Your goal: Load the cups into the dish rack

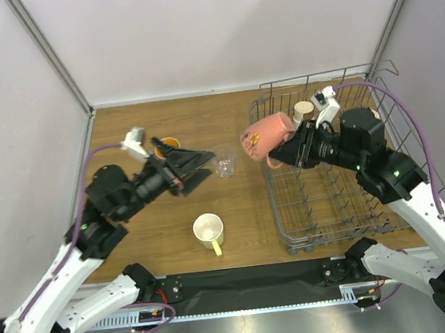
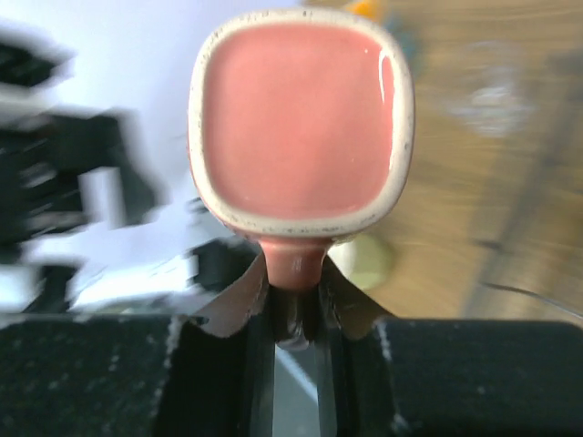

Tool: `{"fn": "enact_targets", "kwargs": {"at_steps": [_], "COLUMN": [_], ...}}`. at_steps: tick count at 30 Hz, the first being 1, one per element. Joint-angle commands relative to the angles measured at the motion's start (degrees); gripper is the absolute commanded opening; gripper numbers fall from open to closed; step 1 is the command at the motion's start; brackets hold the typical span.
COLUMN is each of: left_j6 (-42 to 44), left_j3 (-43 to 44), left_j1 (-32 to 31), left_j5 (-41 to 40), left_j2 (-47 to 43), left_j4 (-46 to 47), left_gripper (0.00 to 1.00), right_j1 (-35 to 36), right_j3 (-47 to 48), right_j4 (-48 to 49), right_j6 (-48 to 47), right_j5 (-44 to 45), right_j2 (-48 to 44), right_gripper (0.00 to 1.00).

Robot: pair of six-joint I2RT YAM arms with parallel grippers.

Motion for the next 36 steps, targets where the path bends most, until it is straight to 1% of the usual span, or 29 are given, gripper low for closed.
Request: {"fn": "enact_targets", "kwargs": {"at_steps": [1, 2, 3, 4, 5, 6, 7, 8, 11, 12, 14, 17, 19, 23, 28, 36], "left_j6": [4.3, 5.1, 5.0, 4.7, 3.7, 2.8, 2.1, 2.1, 1.7, 1.6, 1.0, 0.7, 0.6, 1.4, 3.1, 5.8], "left_j3": [5.0, 5.7, 6.2, 6.6, 7.3, 7.6, 7.5, 6.8, 5.3, 5.1, 4.6, 4.2, 4.2, 4.7, 6.4, 6.8], "left_j1": [3.0, 3.3, 3.4, 3.4, 3.4, 3.4, 3.4, 3.4, 3.4, 3.4, 3.4, 3.4, 3.4, 3.4, 3.4, 3.4], "left_j5": [-6.6, -8.0, -9.3, -12.2, -13.2, -14.1, -14.5, -13.8, -12.6, -12.6, -13.2, -13.4, -13.1, -12.3, -12.6, -11.3], "left_j2": [-5.3, -6.0, -6.5, -7.3, -7.5, -7.8, -8.0, -8.3, -9.4, -9.8, -11.1, -12.2, -12.2, -11.1, -9.2, -7.3], "left_j4": [-25.6, -28.0, -33.5, -36.0, -38.3, -42.6, -43.6, -43.6, -43.7, -43.6, -44.0, -44.3, -44.4, -44.4, -43.7, -43.9], "left_gripper": [1.0, 1.0, 1.0, 1.0, 1.0, 1.0, 1.0, 1.0, 0.98, 0.98, 0.98, 0.98, 0.98, 0.98, 0.98, 0.96], "right_j1": [-2.5, -3.2, -3.8, -4.7, -4.6, -4.7, -4.7, -4.7, -4.9, -5.1, -5.4, -6.3, -6.6, -7.4, -7.6, -7.7], "right_j3": [4.9, 5.0, 5.2, 5.6, 7.2, 7.5, 7.7, 7.4, 7.0, 6.3, 5.0, 3.9, 2.5, 2.4, 0.4, -1.7], "right_j4": [-4.4, -4.9, -6.2, -7.3, -9.3, -9.9, -10.1, -9.5, -8.7, -8.2, -5.4, -3.9, -2.2, -1.0, 2.5, 6.8], "right_j6": [-9.1, -9.9, -10.8, -12.0, -14.7, -16.1, -17.1, -19.3, -21.7, -23.3, -24.3, -25.3, -26.0, -25.8, -25.2, -25.9], "right_j5": [13.6, 15.1, 16.5, 19.8, 22.6, 24.8, 28.9, 30.7, 35.8, 36.2, 36.9, 38.2, 37.6, 36.6, 35.2, 36.5], "right_j2": [2.5, 3.3, 4.0, 5.1, 8.1, 9.2, 10.3, 11.5, 13.8, 14.9, 15.8, 18.3, 19.4, 22.6, 23.9, 28.3], "right_gripper": [0.0, 0.0, 0.0, 0.0, 0.0, 0.0, 0.0, 0.0, 0.0, 0.0, 0.0, 0.0, 0.0, 0.0, 0.0, 0.0]}}
